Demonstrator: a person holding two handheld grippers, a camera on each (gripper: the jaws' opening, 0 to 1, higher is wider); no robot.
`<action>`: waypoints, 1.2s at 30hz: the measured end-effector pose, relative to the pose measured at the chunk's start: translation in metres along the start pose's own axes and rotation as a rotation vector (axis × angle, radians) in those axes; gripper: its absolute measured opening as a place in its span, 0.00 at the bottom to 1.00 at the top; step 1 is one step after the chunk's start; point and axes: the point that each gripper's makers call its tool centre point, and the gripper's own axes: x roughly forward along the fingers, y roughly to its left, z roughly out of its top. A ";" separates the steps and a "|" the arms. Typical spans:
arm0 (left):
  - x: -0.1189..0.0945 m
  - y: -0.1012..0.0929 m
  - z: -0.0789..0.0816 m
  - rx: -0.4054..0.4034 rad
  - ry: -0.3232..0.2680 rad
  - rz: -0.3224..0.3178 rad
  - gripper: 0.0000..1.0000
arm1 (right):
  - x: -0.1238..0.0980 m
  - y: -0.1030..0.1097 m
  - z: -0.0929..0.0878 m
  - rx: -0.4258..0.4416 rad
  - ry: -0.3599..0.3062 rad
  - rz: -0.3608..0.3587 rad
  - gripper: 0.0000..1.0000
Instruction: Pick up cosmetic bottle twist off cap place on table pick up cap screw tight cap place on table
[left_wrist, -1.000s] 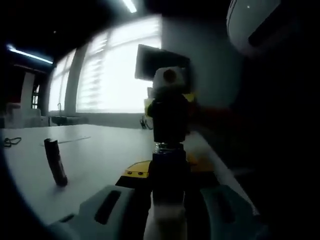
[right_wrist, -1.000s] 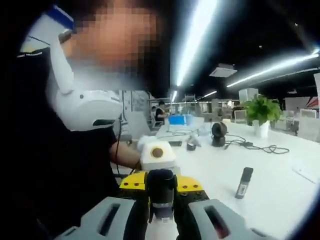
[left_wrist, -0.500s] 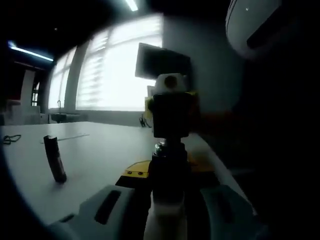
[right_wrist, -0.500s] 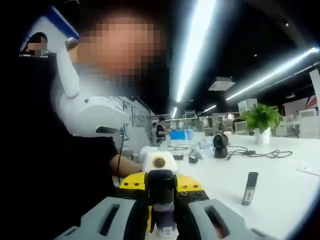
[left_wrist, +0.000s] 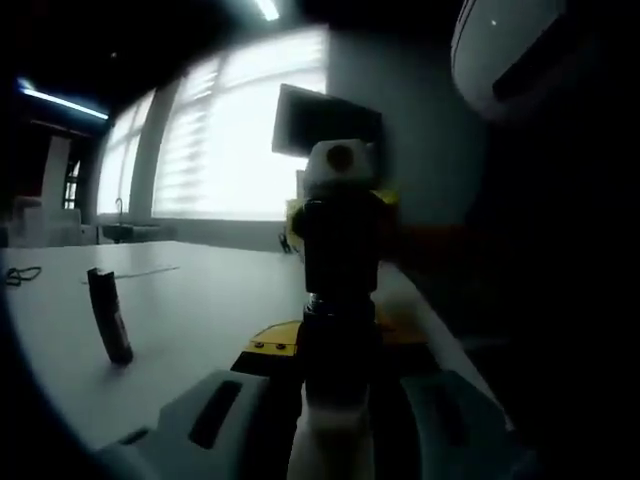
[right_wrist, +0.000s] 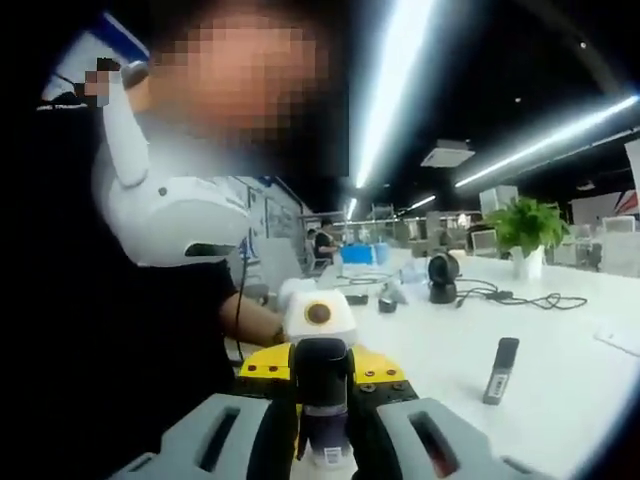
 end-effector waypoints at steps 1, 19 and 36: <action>0.000 -0.001 0.000 0.008 0.000 0.000 0.15 | 0.001 0.001 -0.001 -0.007 0.005 -0.002 0.13; -0.002 0.002 -0.002 0.013 0.006 0.050 0.15 | 0.022 -0.002 0.006 -0.028 0.020 -0.103 0.12; -0.002 0.018 -0.002 0.025 0.018 0.199 0.15 | 0.021 -0.014 0.008 -0.048 -0.027 -0.446 0.12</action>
